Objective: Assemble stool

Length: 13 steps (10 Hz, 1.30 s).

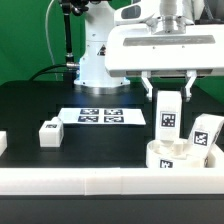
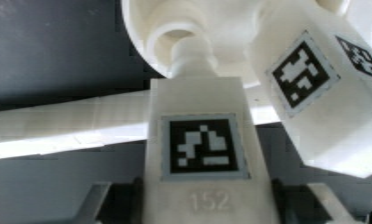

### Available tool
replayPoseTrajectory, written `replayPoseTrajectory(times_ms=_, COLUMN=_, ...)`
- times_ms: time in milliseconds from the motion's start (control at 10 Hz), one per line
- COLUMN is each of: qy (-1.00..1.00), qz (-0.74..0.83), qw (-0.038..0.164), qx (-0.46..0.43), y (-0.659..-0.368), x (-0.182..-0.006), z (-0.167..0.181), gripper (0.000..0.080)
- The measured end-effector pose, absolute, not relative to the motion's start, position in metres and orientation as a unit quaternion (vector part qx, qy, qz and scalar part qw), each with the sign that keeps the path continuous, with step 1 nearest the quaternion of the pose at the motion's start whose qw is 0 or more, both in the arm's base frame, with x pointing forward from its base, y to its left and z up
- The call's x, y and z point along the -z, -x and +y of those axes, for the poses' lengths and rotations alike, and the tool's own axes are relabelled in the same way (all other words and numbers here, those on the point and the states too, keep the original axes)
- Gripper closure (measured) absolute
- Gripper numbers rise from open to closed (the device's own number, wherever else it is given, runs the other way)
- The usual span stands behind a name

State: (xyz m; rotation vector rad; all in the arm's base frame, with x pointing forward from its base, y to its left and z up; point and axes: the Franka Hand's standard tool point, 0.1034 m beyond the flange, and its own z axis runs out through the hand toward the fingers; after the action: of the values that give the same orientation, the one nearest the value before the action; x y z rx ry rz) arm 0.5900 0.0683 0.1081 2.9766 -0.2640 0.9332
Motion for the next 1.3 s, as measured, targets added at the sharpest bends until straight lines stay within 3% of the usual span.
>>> replayPoseTrajectory(times_ms=700, qy=-0.951, qz=-0.084, qw=0.01, qx=-0.297, y=-0.588, x=-0.106, z=0.064, gripper=0.0462)
replayPoseTrajectory(times_ms=1300, qy=-0.953, qz=-0.078, qw=0.016, qx=-0.293, y=-0.585, x=-0.094, z=0.064, gripper=0.0462)
